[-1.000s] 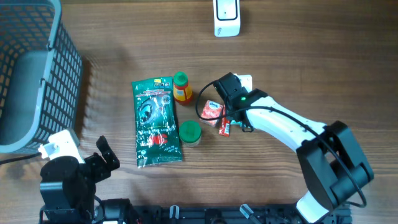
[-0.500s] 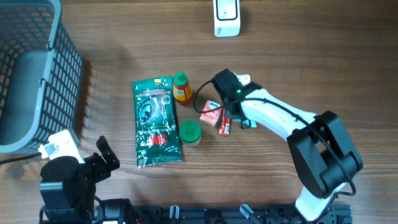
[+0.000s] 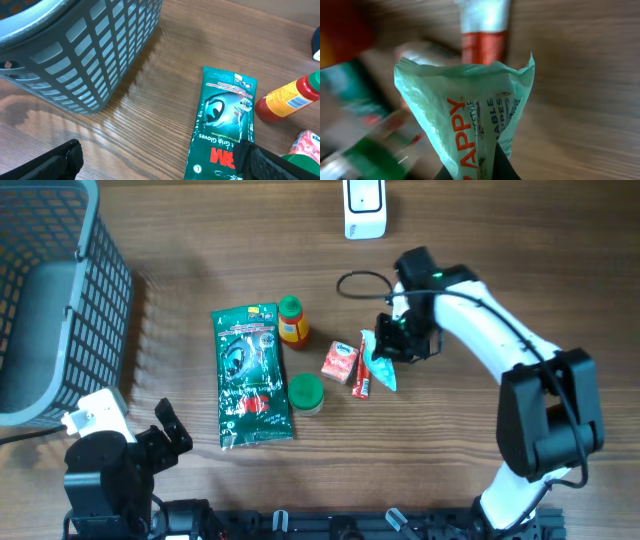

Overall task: Scan the item barcode
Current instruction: 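Lift the wipes pack and hold it over the barcode scanner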

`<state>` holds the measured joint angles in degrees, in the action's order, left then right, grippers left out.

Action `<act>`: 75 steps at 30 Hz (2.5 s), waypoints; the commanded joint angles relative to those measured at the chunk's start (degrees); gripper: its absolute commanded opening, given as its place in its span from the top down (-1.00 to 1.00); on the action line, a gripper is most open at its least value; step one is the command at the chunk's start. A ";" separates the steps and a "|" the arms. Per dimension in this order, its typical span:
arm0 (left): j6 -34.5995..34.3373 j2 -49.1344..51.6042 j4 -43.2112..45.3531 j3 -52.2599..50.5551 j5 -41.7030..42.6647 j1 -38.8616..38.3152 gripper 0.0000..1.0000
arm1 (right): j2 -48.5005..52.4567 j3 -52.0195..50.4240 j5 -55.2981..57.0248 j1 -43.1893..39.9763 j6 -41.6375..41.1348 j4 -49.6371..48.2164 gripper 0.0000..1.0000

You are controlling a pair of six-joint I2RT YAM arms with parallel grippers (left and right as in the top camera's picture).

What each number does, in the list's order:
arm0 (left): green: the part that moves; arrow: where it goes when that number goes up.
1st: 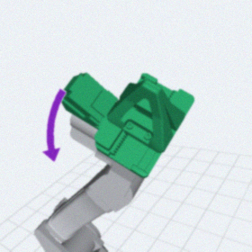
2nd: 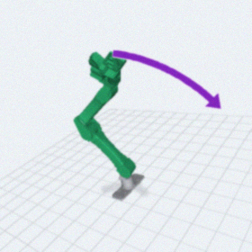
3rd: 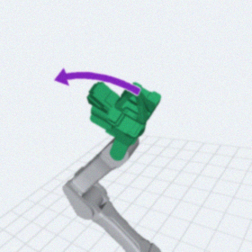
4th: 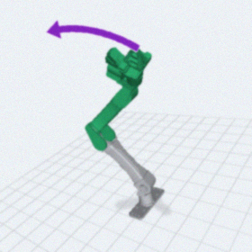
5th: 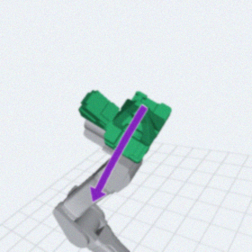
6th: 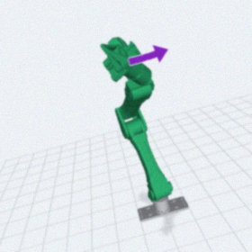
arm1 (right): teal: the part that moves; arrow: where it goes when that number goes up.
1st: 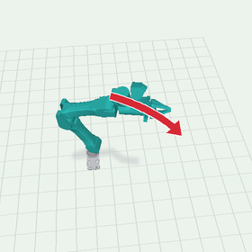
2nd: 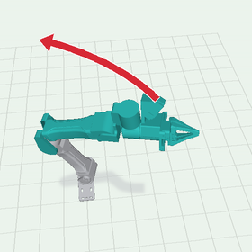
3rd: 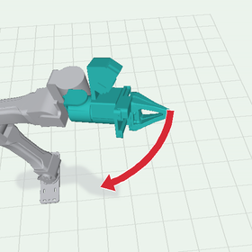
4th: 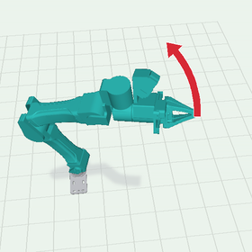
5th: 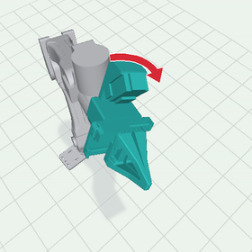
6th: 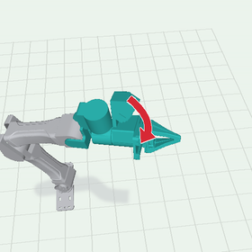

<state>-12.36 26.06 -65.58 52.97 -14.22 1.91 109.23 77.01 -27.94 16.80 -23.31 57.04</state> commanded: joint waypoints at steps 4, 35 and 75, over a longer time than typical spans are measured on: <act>0.11 0.02 0.13 0.17 0.28 -0.31 -1.00 | -0.61 1.16 -33.70 -6.51 3.78 1.09 0.91; 0.09 0.02 0.13 0.17 0.28 -0.31 -1.00 | -0.61 1.14 -65.07 -8.22 -15.65 0.66 0.92; 0.11 0.02 0.13 0.17 0.28 -0.31 -1.00 | -7.06 0.94 -1.11 -3.19 38.27 -49.22 0.91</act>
<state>-12.36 26.06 -65.60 52.97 -14.22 1.91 100.33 77.10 -39.72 10.92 11.51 12.56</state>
